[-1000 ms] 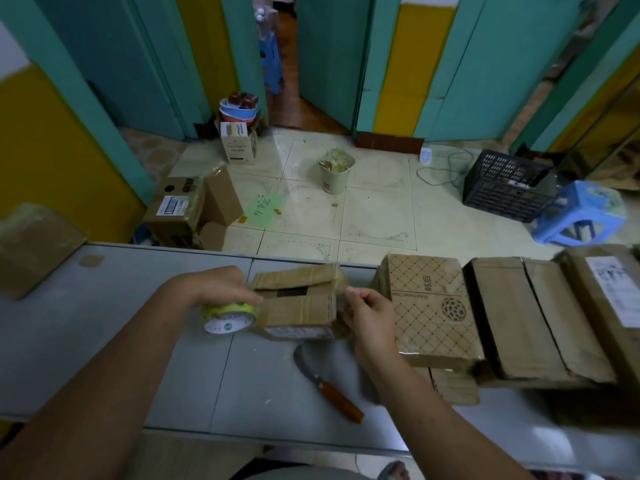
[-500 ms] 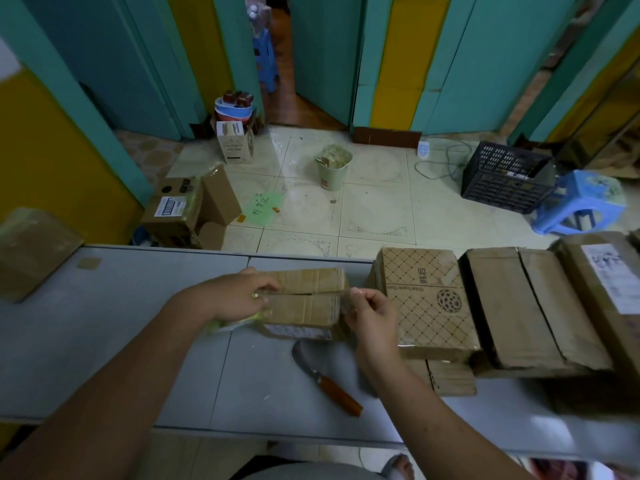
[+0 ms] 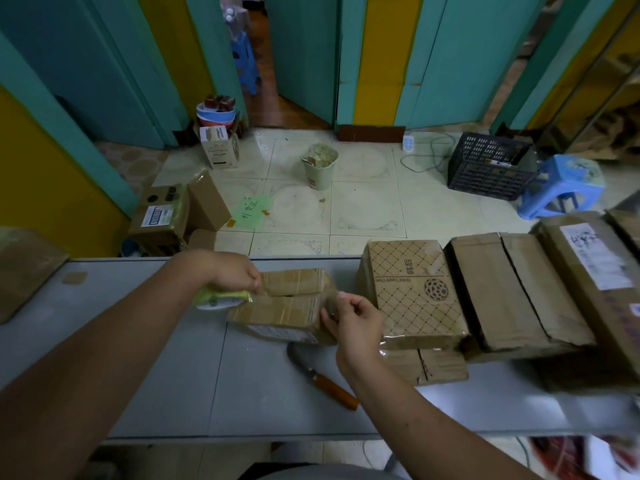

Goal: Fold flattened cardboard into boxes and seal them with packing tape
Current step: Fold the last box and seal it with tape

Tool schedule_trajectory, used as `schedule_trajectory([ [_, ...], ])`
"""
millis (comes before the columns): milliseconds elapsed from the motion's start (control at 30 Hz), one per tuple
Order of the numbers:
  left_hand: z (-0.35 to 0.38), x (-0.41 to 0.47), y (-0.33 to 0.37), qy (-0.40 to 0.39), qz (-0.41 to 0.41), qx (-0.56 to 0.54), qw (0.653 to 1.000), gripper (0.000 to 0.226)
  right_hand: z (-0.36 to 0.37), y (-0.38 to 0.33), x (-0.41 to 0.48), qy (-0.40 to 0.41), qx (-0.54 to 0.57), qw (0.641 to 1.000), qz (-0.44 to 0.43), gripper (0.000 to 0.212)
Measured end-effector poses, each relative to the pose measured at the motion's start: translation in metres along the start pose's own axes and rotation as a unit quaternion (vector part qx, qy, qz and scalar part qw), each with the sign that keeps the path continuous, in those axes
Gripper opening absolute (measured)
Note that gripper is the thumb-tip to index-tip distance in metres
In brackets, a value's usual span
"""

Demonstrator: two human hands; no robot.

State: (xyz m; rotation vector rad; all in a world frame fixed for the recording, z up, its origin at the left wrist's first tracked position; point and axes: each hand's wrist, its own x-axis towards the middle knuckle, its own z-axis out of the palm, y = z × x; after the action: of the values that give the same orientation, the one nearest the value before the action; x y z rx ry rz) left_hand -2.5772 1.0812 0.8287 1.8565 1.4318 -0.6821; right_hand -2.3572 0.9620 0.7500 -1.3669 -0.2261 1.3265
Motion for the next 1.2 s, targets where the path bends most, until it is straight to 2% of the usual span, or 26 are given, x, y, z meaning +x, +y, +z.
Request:
schedule_trajectory([
  [567,-0.013,0.007,-0.01,-0.037,-0.002,-0.031,0.999,0.029,0.005,0.016,0.022,0.019,0.004,0.999,0.043,0.009],
  [767,-0.007,0.015,-0.013,-0.038,0.012,-0.041,0.998,0.026,0.002,0.021,0.025,0.038,-0.133,0.99,-0.003,0.004],
  [900,0.0,0.022,-0.016,-0.034,0.019,-0.045,0.998,0.025,0.005,0.026,0.028,0.059,-0.154,0.986,-0.014,0.003],
  [933,0.001,0.023,-0.017,-0.032,0.019,-0.046,0.998,0.024,0.006,0.026,0.028,0.058,-0.154,0.986,-0.009,0.007],
  [1033,0.001,0.024,-0.026,-0.03,0.007,-0.044,0.999,0.02,0.007,0.026,0.028,0.054,-0.164,0.984,0.037,0.05],
  [1100,0.0,0.023,-0.031,-0.031,0.002,-0.049,0.998,0.02,0.008,0.025,0.025,0.053,-0.153,0.987,0.007,0.042],
  [1200,-0.001,0.021,-0.036,-0.03,0.002,-0.061,0.998,0.021,0.011,0.019,0.02,-0.003,-0.237,0.962,-0.132,0.013],
])
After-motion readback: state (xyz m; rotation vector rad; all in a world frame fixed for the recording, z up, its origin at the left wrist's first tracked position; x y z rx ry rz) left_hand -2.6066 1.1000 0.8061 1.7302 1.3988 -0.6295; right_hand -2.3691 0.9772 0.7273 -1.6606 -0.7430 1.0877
